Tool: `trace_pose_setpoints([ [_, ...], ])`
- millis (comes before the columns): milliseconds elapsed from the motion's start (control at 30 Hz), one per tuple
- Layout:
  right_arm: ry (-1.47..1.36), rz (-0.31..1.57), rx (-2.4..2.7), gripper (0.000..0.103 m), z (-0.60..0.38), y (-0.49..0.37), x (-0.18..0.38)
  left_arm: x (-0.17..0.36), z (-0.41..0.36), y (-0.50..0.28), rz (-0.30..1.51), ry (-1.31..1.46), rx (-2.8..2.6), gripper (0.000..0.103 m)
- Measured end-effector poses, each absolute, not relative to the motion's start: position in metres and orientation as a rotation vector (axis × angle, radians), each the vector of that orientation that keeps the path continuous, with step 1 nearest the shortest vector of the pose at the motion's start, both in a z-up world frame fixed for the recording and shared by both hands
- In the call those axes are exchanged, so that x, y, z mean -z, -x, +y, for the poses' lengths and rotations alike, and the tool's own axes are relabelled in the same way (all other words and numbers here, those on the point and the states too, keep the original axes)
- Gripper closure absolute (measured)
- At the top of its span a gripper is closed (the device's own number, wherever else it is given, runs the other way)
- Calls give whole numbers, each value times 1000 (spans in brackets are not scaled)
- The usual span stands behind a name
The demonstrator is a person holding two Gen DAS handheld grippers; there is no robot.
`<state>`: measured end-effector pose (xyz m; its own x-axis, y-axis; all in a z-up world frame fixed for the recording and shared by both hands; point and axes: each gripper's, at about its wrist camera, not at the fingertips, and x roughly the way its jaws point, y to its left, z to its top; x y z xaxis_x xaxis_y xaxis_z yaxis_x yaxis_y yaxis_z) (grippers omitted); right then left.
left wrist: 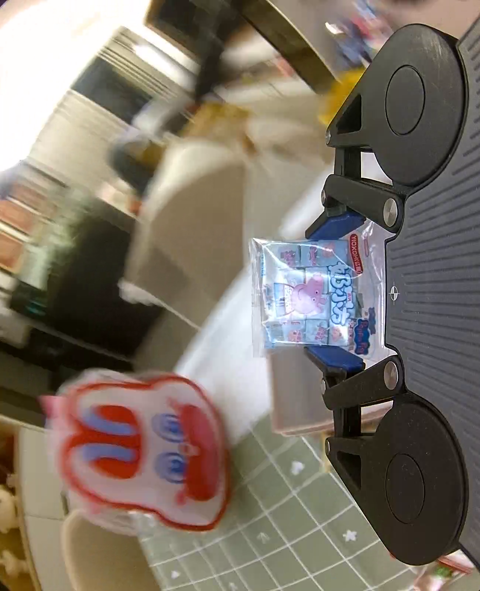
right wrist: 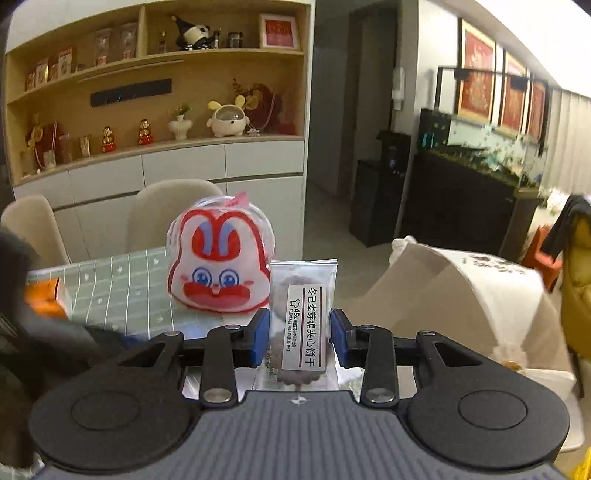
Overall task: Organize snacks
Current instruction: 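Drop the candy pack into the pink box while the right tool drops the cookie packet in, then grasp a red-labelled cookie packet with the left tool while the right tool grasps a yellow-red snack packet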
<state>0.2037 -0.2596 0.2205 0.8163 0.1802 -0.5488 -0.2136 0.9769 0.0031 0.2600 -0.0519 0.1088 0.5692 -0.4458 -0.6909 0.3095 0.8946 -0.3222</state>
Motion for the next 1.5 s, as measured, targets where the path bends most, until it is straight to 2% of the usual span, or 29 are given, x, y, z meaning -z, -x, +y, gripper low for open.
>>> trace_pose_setpoints([
  [167, -2, 687, -270, 68, -262, -235, -176, -95, -26, -249, 766, 323, 394, 40],
  [367, -78, 895, -291, 68, -246, -280, -89, -105, 21, -220, 743, 307, 342, 40],
  [433, -112, 940, -310, 66, -243, -288, -72, -105, 43, -208, 766, 295, 291, 40],
  [500, -165, 960, -311, 58, -243, -290, -62, -99, 62, -192, 783, 278, 244, 40],
  [600, -167, 907, -300, 46, -243, -280, -69, -86, 89, -169, 815, 256, 178, 40],
  [733, -82, 841, -293, 43, -237, -247, -89, -66, 125, -153, 829, 319, 69, 40],
  [900, 17, 788, -309, 40, -229, -190, -102, -64, 175, -175, 740, 432, -143, 40],
  [1000, 33, 790, -320, 39, -223, -154, -100, -40, 197, -204, 890, 595, -292, 41],
  [1067, 48, 796, -324, 39, -219, -132, -97, -31, 197, -213, 921, 628, -291, 40],
  [1267, 37, 845, -313, 38, -215, -84, -81, -34, 158, -226, 961, 391, -262, 42],
  [1333, 79, 843, -300, 38, -205, -73, -73, -34, 143, -221, 969, 286, -213, 57],
  [1500, 142, 786, -310, 37, -170, -50, -62, -30, 129, -174, 947, 159, -80, 60],
])
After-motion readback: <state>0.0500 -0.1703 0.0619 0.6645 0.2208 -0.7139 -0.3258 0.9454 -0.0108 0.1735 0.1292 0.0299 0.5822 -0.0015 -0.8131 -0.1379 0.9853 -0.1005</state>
